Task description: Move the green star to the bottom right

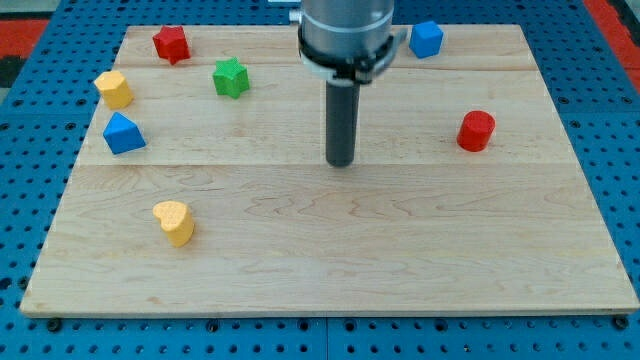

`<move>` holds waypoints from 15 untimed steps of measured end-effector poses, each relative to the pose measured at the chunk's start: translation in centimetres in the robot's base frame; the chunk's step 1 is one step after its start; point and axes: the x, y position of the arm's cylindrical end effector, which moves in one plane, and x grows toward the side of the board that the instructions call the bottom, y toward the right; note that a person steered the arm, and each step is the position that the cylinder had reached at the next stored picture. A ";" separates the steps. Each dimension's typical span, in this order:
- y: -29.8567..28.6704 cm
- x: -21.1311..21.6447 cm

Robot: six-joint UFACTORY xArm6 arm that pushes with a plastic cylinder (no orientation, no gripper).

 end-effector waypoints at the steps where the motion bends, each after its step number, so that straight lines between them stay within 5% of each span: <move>1: -2.5 -7.9; 2: -4.9 -14.6; 3: -11.4 -15.6; 5: -14.9 -9.5; 6: -9.4 -5.0; 7: -9.0 -4.8; 8: -9.8 -10.2; 9: -15.5 -10.3; 10: -15.9 -6.7; 12: -7.9 -1.1; 13: -12.7 -7.8; 14: -16.5 -4.3; 15: -10.4 -1.0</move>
